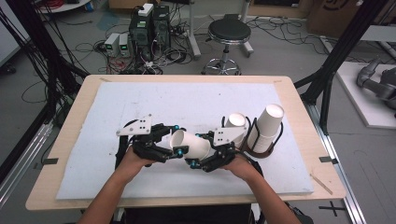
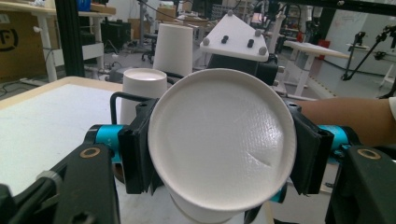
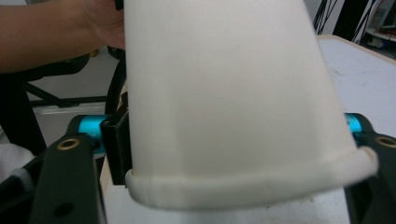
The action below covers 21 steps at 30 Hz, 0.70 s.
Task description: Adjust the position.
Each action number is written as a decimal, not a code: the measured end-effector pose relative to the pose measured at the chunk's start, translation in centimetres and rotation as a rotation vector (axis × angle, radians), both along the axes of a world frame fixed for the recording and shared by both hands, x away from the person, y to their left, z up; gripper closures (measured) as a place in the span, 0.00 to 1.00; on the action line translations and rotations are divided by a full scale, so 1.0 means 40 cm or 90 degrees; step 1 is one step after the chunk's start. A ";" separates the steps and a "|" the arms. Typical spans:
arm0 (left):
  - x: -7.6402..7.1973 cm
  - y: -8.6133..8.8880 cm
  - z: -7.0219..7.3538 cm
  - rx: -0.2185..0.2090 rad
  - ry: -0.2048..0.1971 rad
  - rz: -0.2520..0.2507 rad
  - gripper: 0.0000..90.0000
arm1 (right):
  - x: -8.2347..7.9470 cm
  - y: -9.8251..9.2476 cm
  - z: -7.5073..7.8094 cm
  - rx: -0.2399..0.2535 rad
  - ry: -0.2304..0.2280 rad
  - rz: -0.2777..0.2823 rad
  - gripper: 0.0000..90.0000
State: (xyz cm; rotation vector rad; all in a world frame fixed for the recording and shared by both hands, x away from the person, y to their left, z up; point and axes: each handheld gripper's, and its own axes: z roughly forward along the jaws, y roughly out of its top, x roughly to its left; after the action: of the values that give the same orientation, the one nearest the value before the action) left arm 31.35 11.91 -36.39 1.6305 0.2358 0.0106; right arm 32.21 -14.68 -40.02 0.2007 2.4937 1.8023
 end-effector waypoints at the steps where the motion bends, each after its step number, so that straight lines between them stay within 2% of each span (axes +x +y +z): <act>1: 0.001 -0.001 -0.003 0.007 0.000 -0.002 0.40 | 0.000 -0.002 0.001 -0.002 -0.003 0.002 0.33; 2: 0.000 -0.003 -0.003 0.013 0.000 0.001 0.39 | 0.000 -0.004 0.001 -0.013 -0.009 0.002 0.33; 3: -0.003 -0.006 -0.002 0.030 -0.005 0.017 0.34 | 0.000 -0.005 -0.001 -0.024 -0.014 -0.002 0.33; 5: -0.003 -0.006 0.000 0.035 0.001 0.024 0.26 | 0.001 -0.007 -0.001 -0.033 -0.017 0.001 0.34; 10: -0.004 -0.004 0.007 0.051 -0.003 0.022 0.26 | 0.002 -0.007 -0.005 -0.058 -0.028 -0.003 0.35; 12: -0.002 -0.005 0.004 0.058 0.004 0.020 0.27 | 0.000 -0.006 -0.006 -0.062 -0.030 -0.001 0.35; 14: 0.000 -0.007 -0.001 0.063 0.006 -0.002 0.38 | -0.002 -0.005 -0.005 -0.068 -0.028 0.004 0.36; 16: 0.000 -0.006 -0.002 0.060 0.009 -0.004 0.40 | -0.001 -0.007 -0.005 -0.068 -0.025 0.006 0.35; 17: 0.002 -0.005 -0.003 0.055 0.010 -0.007 0.40 | -0.001 -0.006 -0.006 -0.052 -0.017 0.006 0.25; 18: 0.002 -0.004 -0.003 0.052 0.010 -0.005 0.40 | -0.002 -0.004 -0.006 -0.031 -0.003 0.000 0.19; 19: 0.002 -0.003 -0.003 0.049 0.009 -0.005 0.40 | -0.002 -0.004 -0.006 -0.031 -0.003 0.000 0.19; 21: 0.002 -0.002 -0.003 0.029 0.007 -0.013 0.40 | -0.005 -0.004 -0.003 0.005 0.026 -0.007 0.18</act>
State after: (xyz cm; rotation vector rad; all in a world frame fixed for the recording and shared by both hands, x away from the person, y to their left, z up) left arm 31.42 11.84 -36.49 1.6784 0.2284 -0.0085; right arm 32.02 -14.85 -40.13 0.2538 2.5078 1.8228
